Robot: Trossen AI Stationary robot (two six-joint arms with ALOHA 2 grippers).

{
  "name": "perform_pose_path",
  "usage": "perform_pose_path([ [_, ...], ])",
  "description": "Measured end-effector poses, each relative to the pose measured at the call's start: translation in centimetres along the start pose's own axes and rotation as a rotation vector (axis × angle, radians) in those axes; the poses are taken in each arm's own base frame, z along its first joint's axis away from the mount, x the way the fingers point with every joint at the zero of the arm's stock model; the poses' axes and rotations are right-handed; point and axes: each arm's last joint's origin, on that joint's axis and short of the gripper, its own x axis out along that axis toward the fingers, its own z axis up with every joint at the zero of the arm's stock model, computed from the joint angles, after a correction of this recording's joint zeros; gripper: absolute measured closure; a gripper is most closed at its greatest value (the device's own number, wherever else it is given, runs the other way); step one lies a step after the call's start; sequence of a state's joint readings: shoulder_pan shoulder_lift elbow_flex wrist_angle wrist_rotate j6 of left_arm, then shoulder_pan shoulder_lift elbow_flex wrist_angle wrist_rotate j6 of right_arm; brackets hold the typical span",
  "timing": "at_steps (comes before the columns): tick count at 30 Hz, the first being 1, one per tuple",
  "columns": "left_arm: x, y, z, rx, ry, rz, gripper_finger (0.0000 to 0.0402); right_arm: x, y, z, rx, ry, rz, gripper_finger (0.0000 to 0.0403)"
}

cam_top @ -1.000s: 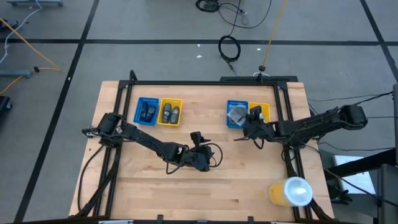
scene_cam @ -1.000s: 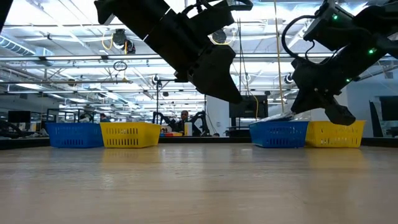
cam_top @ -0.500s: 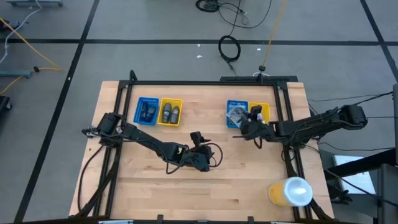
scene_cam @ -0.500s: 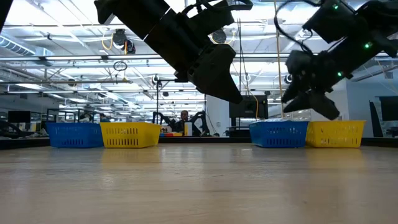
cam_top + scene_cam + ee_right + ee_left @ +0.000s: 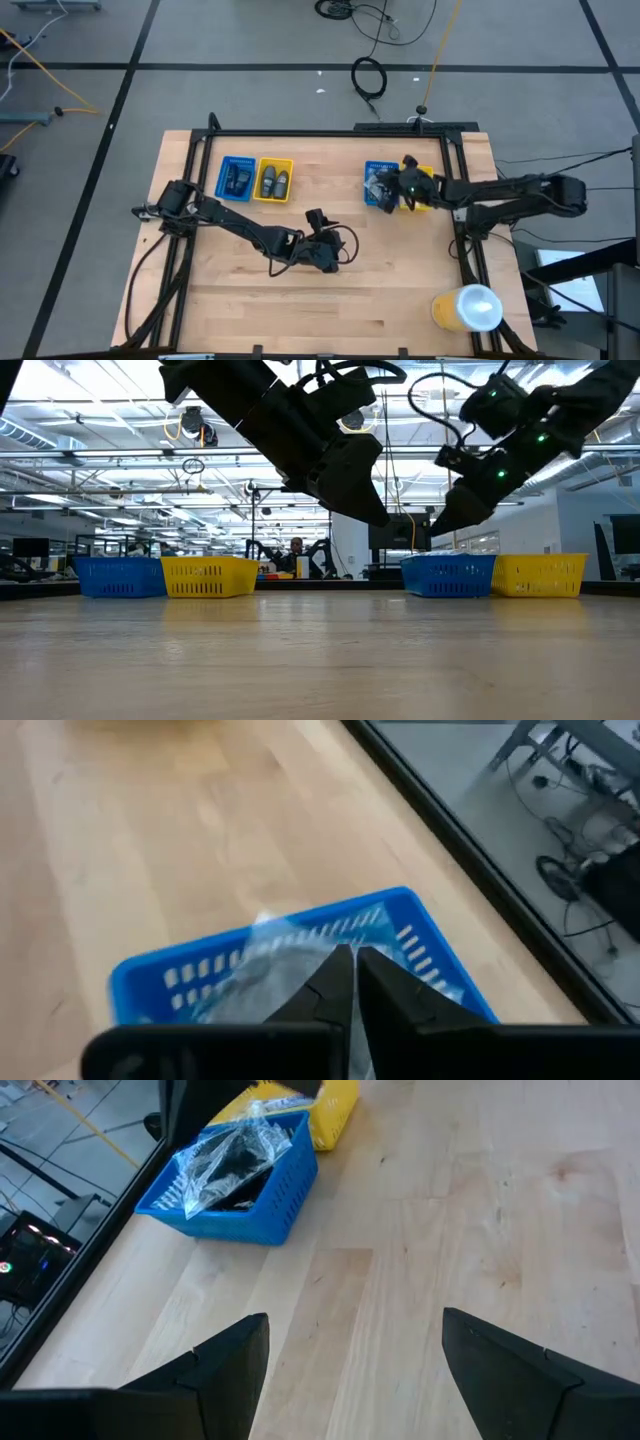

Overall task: Pick & Place Travel size toiletries
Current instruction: Put the black hairbrush into the right blue bin

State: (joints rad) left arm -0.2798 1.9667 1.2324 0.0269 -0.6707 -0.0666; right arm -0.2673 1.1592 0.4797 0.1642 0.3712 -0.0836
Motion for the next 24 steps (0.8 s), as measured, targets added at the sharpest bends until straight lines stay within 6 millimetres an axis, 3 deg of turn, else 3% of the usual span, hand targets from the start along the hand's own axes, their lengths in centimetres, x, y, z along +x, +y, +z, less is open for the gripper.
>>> perform_pose_path([
  [7,0.0,0.0,0.0,-0.001,0.000,0.000,0.0110,1.5,0.0,-0.9,-0.029,0.058,0.111,0.0401],
  [17,0.0,0.0,0.0,-0.002,0.002,0.000,0.0110,0.4,-0.1,-1.6,-0.146,0.208,0.210,0.0401],
  [24,0.0,0.0,0.0,-0.001,0.002,0.000,0.0110,0.6,-0.1,-0.9,-0.212,0.105,0.176,0.0402],
])
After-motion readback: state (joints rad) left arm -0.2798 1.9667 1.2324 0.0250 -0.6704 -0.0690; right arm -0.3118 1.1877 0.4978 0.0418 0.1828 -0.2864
